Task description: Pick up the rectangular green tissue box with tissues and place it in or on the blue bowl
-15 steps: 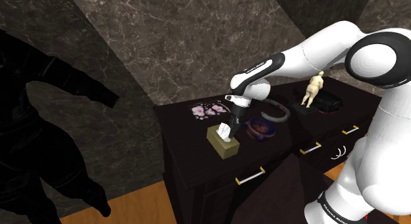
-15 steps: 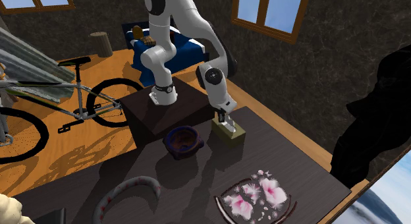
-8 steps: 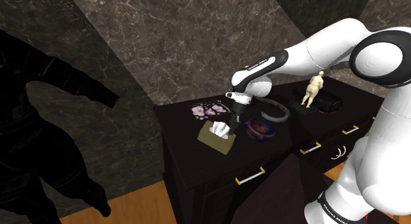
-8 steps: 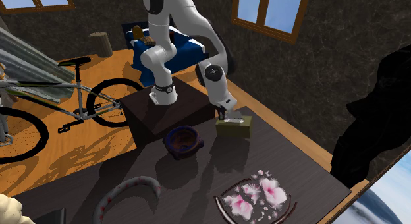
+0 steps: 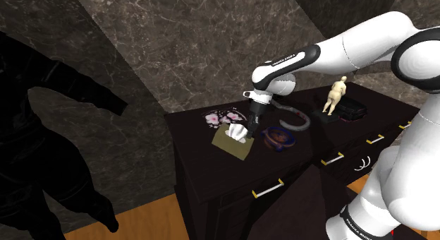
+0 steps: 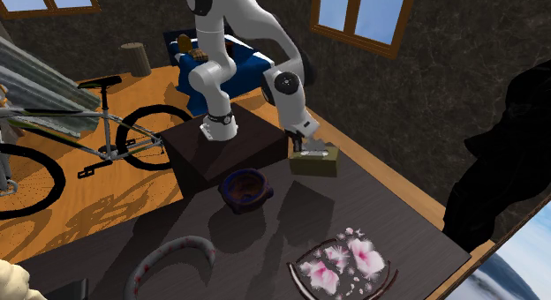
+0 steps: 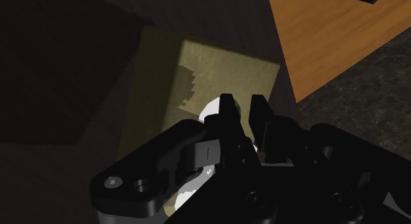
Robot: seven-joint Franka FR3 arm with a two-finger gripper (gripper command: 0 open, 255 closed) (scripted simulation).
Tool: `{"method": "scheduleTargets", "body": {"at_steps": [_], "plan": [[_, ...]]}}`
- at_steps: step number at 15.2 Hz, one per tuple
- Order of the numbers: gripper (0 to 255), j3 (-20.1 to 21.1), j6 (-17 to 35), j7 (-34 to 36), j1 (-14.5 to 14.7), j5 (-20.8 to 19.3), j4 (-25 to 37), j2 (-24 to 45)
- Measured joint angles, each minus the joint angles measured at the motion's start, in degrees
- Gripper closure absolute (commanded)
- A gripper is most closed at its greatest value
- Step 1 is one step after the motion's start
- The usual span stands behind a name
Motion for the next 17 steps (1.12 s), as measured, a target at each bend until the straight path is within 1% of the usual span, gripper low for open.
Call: {"method": "scheduleTargets", "body": {"at_steps": [8,17], "plan": [[255,-0.33,-4.89,3.29,0.05,-2.73,2.05,-3.87],[255,-0.4,-10.59,6.53,0.04,-4.94,5.38,-7.16]]}}
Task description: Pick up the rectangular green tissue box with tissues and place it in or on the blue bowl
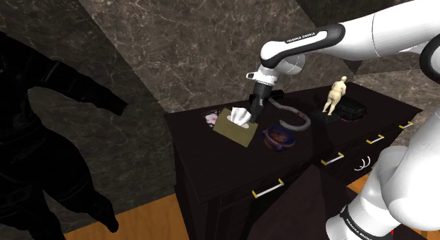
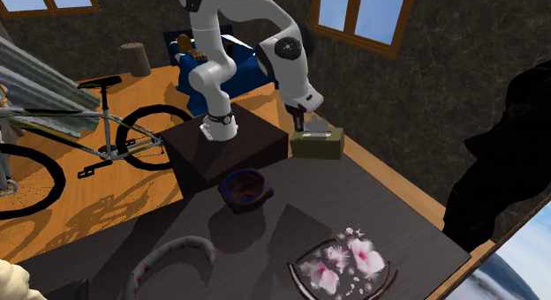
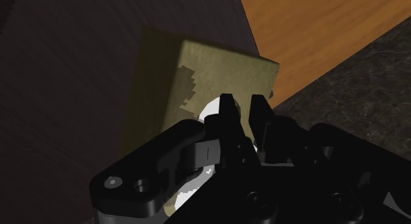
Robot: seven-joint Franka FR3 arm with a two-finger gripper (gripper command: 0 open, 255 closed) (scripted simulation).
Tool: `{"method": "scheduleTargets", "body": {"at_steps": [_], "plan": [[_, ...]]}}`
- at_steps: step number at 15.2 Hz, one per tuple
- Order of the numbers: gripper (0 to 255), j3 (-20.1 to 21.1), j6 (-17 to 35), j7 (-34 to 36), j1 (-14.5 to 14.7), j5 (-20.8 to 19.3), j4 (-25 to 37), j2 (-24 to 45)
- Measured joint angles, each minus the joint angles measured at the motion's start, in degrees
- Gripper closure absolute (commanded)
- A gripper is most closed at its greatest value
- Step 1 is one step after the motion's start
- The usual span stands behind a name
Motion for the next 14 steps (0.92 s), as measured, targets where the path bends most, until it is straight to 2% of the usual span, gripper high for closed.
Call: {"method": "scheduleTargets", "body": {"at_steps": [5,14], "plan": [[255,-0.3,-3.19,1.01,-0.33,-1.12,1.76,-1.66],[255,-6.62,-9.69,-7.68,-6.17,-5.95,2.37,-4.66]]}}
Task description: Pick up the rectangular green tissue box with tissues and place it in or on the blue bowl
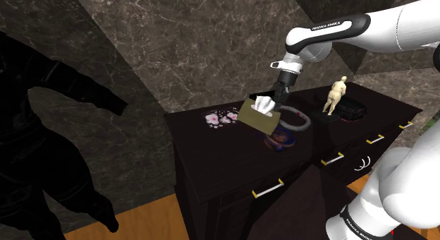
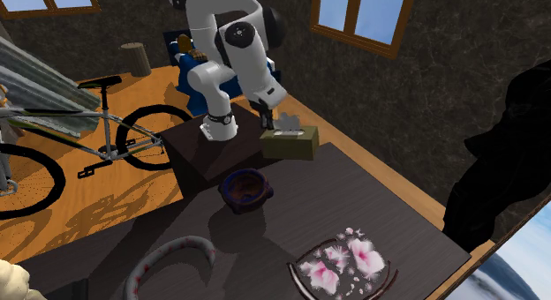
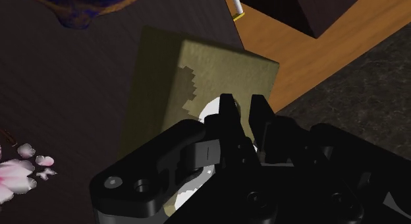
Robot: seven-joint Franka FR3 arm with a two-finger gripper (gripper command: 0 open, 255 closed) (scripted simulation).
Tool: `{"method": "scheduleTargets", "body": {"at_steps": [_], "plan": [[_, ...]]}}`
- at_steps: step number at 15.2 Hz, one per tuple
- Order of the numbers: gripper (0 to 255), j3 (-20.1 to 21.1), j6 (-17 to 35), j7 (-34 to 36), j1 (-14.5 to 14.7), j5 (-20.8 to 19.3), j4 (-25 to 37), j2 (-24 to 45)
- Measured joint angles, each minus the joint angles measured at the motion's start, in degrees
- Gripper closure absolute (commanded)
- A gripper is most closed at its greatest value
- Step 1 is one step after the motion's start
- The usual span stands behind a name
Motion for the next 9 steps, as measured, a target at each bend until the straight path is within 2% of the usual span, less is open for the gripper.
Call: {"method": "scheduleTargets", "body": {"at_steps": [9], "plan": [[255,-6.68,-7.58,-9.88,-5.56,-3.64,5.56,1.01]]}}
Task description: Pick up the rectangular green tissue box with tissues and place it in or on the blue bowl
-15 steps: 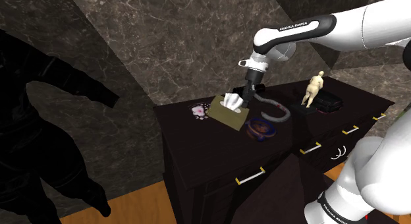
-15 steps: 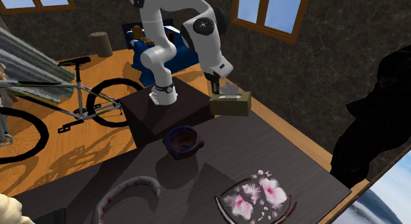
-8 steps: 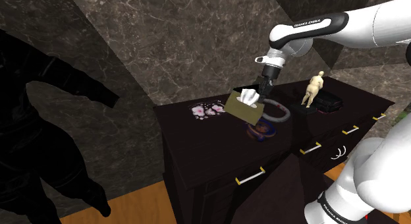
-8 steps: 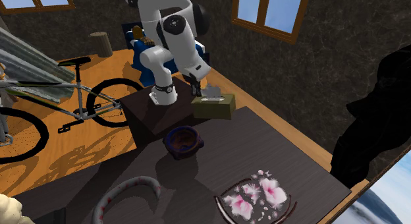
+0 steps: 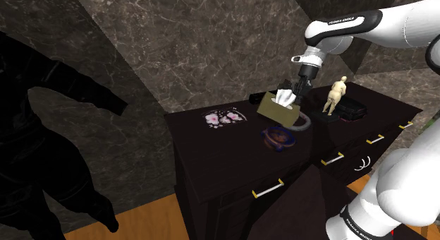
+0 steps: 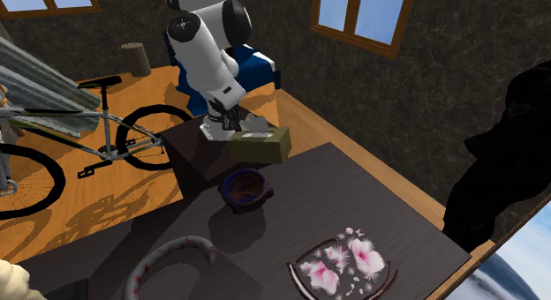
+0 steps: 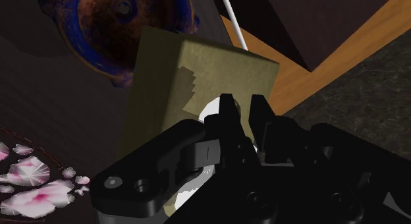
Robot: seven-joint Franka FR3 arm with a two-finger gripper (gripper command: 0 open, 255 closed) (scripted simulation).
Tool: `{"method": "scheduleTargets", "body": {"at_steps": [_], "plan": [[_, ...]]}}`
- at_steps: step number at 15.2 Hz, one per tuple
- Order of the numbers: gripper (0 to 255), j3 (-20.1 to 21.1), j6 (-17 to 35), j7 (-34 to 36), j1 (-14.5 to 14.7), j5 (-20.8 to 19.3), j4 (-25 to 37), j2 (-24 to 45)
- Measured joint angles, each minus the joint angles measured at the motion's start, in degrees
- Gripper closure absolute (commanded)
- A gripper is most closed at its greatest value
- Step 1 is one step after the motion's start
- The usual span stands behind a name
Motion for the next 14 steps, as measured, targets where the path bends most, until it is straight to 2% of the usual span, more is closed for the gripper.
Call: {"method": "scheduleTargets", "body": {"at_steps": [4,14], "plan": [[255,-1.58,0.1,-3.03,-1.28,-0.38,0.16,1.17],[255,-1.87,6.84,-5.55,-1.42,0.83,-5.11,3.46]]}}
